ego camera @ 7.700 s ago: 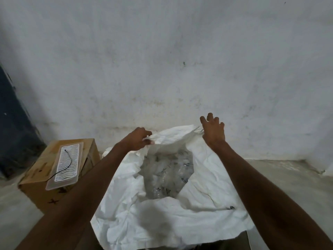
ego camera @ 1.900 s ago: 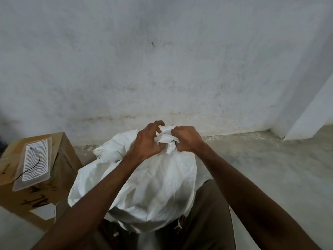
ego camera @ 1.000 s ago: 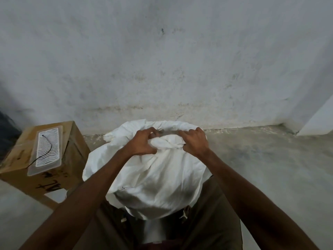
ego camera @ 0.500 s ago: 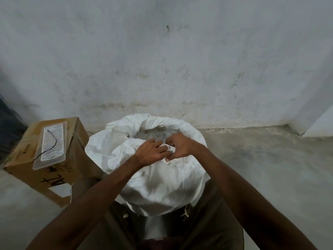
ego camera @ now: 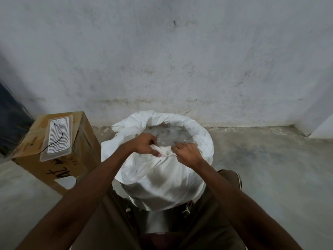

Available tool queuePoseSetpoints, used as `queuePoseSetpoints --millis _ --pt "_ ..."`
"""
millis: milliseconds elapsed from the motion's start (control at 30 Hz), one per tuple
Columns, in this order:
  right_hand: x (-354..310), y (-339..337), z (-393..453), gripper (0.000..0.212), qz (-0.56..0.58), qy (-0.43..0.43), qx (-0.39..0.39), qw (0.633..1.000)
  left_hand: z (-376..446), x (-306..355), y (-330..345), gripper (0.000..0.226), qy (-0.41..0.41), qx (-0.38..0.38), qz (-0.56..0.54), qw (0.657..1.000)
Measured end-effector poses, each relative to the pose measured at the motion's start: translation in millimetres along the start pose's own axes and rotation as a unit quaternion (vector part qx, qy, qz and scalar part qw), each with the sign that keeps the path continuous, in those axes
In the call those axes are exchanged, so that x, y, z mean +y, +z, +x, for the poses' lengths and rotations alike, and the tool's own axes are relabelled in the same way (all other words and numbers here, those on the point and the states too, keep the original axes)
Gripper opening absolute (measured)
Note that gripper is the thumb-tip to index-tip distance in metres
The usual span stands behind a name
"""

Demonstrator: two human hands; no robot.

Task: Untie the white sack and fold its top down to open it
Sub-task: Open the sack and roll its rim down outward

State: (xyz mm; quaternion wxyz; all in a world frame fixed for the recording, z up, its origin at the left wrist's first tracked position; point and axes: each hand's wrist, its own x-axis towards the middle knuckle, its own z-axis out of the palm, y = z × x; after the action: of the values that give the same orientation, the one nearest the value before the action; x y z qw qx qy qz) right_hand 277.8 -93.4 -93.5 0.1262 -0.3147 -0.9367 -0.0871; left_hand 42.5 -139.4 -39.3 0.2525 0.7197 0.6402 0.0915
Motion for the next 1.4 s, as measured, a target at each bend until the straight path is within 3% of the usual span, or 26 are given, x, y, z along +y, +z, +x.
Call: queuePoseSetpoints --millis 67,133,233,300,367,433,500,600,700,733,800,900,967,1033,1167,1200,1333,1400 --pt "0.9 -2.6 1.2 0.018 0.020 -0.002 -0.009 1.000 -2.1 1.3 3.0 0.037 0.033 0.032 0.018 0.999" --pt "4.3 -13.9 11.9 0.023 0.093 0.050 -0.049 0.993 -4.5 2.6 6.1 0.028 0.058 0.078 0.116 0.988" --pt "-0.4 -26.6 25.9 0.054 0.185 0.076 -0.102 0.974 -5.5 -1.0 17.3 0.019 0.119 0.165 0.230 0.952" --pt "-8.8 -26.4 34.6 0.071 0.266 0.102 -0.119 0.951 -8.6 -10.4 27.8 0.017 0.196 0.183 0.281 0.922" --pt "-19.3 -18.4 39.3 0.066 0.298 0.104 -0.111 0.943 -12.1 -21.8 38.6 0.007 0.254 0.201 0.348 0.880" --pt "-30.2 -16.1 41.9 0.042 0.288 0.101 -0.093 0.948 -10.8 -28.1 49.7 0.025 0.285 0.214 0.378 0.854" --pt "-40.5 -16.3 44.4 0.028 0.239 0.078 -0.084 0.964 -13.1 -25.5 47.7 0.032 0.276 0.189 0.332 0.882" --pt "-47.0 -11.5 45.1 0.021 0.144 0.052 -0.074 0.985 -19.1 -25.0 28.9 0.037 0.220 0.135 0.129 0.957" --pt "-44.4 -4.0 41.7 0.019 0.101 0.056 -0.064 0.991 -27.7 -37.6 18.0 0.056 0.163 0.160 -0.066 0.971" --pt "-45.4 1.0 38.7 0.019 0.049 0.027 -0.047 0.997 -29.3 -43.2 17.1 0.066 0.142 0.171 -0.063 0.973" --pt "-49.6 11.0 30.6 0.021 -0.048 -0.056 0.005 0.997 -29.7 -51.4 10.8 0.085 0.095 0.129 0.045 0.986" --pt "-52.3 27.1 18.9 0.023 -0.078 -0.119 0.090 0.986 -25.8 -57.4 7.9 0.070 0.043 0.040 0.234 0.970" --pt "-51.0 25.6 21.9 0.022 -0.009 -0.074 0.061 0.995 -23.0 -56.2 9.1 0.040 0.053 0.042 0.261 0.963" --pt "-53.5 13.2 32.1 0.033 0.080 0.005 -0.019 0.997 -25.1 -58.1 9.9 0.021 0.058 0.057 0.268 0.960" --pt "-69.3 -0.8 54.1 0.082 0.269 0.106 -0.093 0.953 -34.5 -65.3 14.1 0.025 0.056 0.143 0.316 0.936" --pt "-71.1 0.4 58.1 0.085 0.311 0.128 -0.110 0.935 -36.4 -67.0 19.3 0.030 0.069 0.151 0.344 0.924" --pt "-76.5 8.7 68.3 0.045 0.283 0.146 -0.107 0.942 -40.2 -77.8 45.8 0.032 0.161 0.206 0.406 0.875" --pt "-83.6 11.3 70.8 0.039 0.255 0.140 -0.088 0.953 -40.1 -79.3 45.9 0.031 0.165 0.204 0.378 0.888"
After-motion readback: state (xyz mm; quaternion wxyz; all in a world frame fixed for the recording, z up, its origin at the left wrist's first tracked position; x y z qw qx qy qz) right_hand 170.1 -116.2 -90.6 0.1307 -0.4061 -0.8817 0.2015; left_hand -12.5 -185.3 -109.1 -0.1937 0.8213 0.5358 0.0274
